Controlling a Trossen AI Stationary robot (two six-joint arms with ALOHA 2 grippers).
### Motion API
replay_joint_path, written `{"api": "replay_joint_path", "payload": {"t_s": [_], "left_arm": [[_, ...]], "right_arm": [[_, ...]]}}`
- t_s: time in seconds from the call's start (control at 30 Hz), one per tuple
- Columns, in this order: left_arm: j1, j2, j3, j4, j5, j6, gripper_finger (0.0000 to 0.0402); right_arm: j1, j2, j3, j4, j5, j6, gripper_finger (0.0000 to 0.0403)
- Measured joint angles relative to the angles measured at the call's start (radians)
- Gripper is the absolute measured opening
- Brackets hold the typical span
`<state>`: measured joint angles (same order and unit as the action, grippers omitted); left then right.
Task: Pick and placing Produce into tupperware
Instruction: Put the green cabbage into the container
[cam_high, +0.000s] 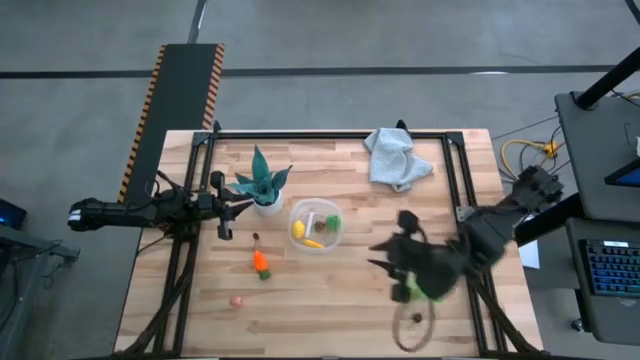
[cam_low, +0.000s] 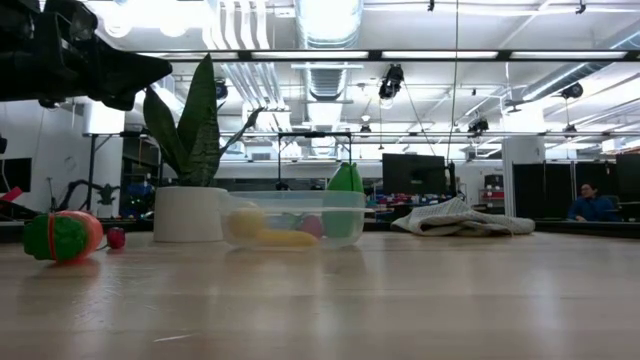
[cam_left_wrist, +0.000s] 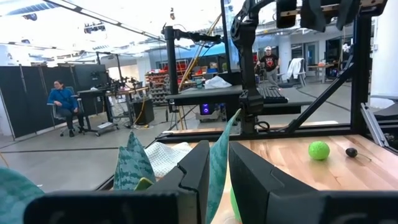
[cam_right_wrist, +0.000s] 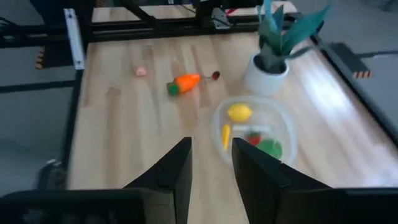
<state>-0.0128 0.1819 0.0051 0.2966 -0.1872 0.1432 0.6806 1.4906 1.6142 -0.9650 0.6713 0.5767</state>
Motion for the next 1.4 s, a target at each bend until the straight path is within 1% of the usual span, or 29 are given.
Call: {"api": "replay_joint_path", "payload": {"t_s": [0.13,0.27,0.4,0.47,0.53,0.57,0.63,0.83,0.93,1.07,1.27,1.33,1.4], "left_arm": [[0.0,0.001,0.0,0.0,0.0,0.0,0.0048],[0.0,0.001,0.0,0.0,0.0,0.0,0.0048],[0.0,0.004,0.0,0.0,0.0,0.0,0.0048],[0.0,0.004,0.0,0.001,0.0,0.0,0.0048],[0.0,0.004,0.0,0.001,0.0,0.0,0.0048],[0.0,0.003,0.0,0.001,0.0,0.001,0.0048],[0.0,0.004,0.0,0.009,0.0,0.003,0.0048],[0.0,0.003,0.0,0.045,0.0,0.003,0.0048],[0.0,0.004,0.0,0.047,-0.001,0.003,0.0048],[0.0,0.004,0.0,0.048,-0.001,0.004,0.0048],[0.0,0.005,0.0,0.047,0.0,0.004,0.0048],[0.0,0.007,0.0,0.048,-0.001,0.004,0.0048],[0.0,0.007,0.0,0.045,0.0,0.004,0.0048]], "right_arm": [[0.121,-0.01,0.001,-0.115,0.071,0.178,0.0107],[0.214,0.006,0.0,-0.254,0.088,0.411,0.0107],[0.291,0.053,0.0,-0.381,0.081,0.658,0.0107],[0.32,0.083,0.0,-0.457,0.025,0.816,0.0107],[0.344,0.117,0.0,-0.524,-0.082,0.978,0.0107],[0.353,0.139,0.0,-0.549,-0.13,1.036,0.0107],[0.37,0.181,0.0,-0.574,-0.179,1.109,0.0107],[0.396,0.296,0.0,-0.571,-0.175,1.142,0.0109],[0.393,0.336,-0.001,-0.539,-0.176,1.13,0.0128],[0.376,0.349,0.0,-0.477,-0.187,1.133,0.0182],[0.323,0.358,-0.004,-0.49,-0.257,1.127,0.0282],[0.3,0.36,-0.013,-0.493,-0.275,1.101,0.0305],[0.281,0.365,-0.022,-0.493,-0.288,1.058,0.032]]}}
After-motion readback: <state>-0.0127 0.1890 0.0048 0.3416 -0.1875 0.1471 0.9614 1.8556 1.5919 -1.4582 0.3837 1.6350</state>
